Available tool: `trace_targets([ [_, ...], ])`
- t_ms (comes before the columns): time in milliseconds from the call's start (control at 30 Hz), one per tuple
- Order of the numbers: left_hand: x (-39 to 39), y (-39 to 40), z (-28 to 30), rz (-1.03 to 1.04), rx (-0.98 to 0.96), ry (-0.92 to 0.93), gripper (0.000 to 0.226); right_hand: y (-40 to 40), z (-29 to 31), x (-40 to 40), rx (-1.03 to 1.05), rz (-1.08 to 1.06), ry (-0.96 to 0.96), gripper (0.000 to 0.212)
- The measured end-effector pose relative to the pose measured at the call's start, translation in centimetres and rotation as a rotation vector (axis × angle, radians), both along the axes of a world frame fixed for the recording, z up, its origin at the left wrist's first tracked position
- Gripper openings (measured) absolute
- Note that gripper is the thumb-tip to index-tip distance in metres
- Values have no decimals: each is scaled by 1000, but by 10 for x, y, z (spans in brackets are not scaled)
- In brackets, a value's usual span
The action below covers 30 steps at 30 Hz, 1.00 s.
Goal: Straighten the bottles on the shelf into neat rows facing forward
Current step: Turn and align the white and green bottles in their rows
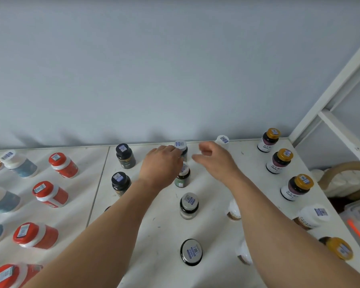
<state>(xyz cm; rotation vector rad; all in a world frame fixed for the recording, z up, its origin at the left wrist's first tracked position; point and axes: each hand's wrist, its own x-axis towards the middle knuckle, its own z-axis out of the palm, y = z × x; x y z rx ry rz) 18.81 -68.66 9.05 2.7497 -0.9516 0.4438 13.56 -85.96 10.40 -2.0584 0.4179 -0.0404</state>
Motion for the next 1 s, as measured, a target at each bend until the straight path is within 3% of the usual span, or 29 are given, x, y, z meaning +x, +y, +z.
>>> trace_targets([
  [133, -2, -34, 9, 4, -11, 25, 21, -57, 10, 15, -137, -103, -24, 51],
  [367, 0, -95, 8, 114, 104, 290, 34, -104, -17, 40, -124, 18, 134, 76],
  [567, -1, -125, -2, 124, 100, 480, 42, -111, -37, 40, -64, 55, 67, 37],
  [733, 7, -133, -4, 222, -218, 870, 65, -120, -18, 35, 70, 48, 13, 33],
  [867, 8, -131, -7, 136, -555, 1129, 35, -121, -4, 33, 145, 54, -10, 33],
  [1000, 7, -126, -1, 52, -672, 1254, 25, -117, 5, 34, 96, 20, -9, 26],
])
